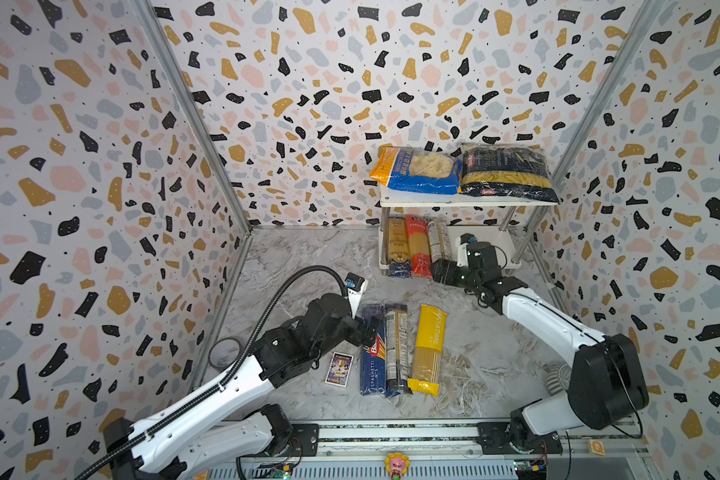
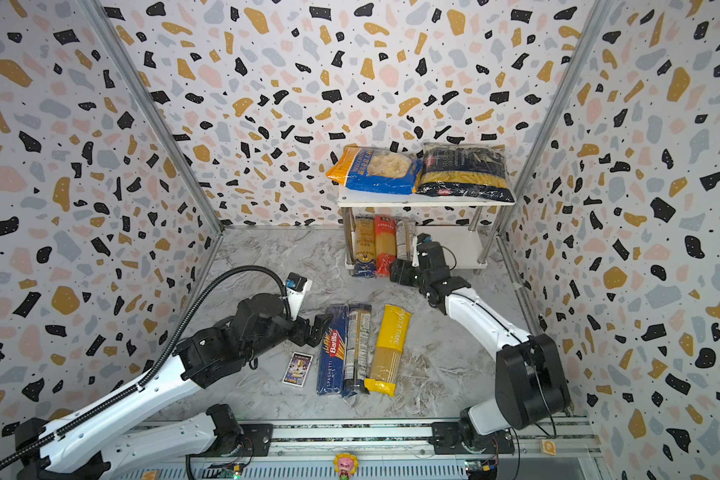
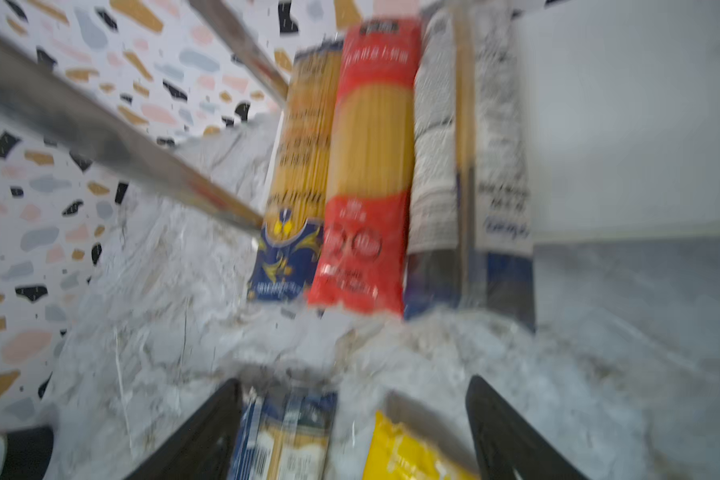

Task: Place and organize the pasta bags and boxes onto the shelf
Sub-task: 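Pull the right gripper back and lower it onto the yellow PASTATIME pack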

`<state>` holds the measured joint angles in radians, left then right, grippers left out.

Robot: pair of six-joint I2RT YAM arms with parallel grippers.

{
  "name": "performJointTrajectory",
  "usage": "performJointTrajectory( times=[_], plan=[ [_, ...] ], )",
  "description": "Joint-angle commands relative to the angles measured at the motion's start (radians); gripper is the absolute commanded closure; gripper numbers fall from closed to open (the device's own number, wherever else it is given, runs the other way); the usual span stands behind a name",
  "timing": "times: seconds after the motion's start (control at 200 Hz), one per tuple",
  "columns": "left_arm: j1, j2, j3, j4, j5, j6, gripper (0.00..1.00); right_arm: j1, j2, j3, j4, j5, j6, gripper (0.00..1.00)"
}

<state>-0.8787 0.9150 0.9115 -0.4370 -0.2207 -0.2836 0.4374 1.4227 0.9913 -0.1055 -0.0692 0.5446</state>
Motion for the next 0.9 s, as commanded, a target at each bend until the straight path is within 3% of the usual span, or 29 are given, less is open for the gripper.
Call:
performJointTrajectory(
  times=[0.0, 0.17, 0.355, 0.666, 0.891],
  plan=[
    [0.004, -0.046, -0.035, 0.018, -0.023, -0.025, 0.01, 0.113, -0.115, -0.113, -0.091, 0.170, 0.096, 0.12],
    [0.006, -0.080, -0.050, -0.016, -0.015, -0.015, 0.01, 0.324, -0.205, -0.225, -0.158, 0.314, 0.249, 0.07],
    [0.005, -0.114, -0.052, -0.029, 0.025, -0.019, 0.00, 0.485, -0.231, -0.318, -0.193, 0.417, 0.389, 0.00],
    [0.006, -0.188, -0.104, -0.046, 0.091, -0.047, 0.00, 0.656, -0.240, -0.411, -0.247, 0.492, 0.597, 0.01],
    [0.006, -0.245, -0.128, -0.044, 0.087, -0.074, 0.01, 0.709, -0.179, -0.433, -0.206, 0.495, 0.643, 0.01]
  ],
)
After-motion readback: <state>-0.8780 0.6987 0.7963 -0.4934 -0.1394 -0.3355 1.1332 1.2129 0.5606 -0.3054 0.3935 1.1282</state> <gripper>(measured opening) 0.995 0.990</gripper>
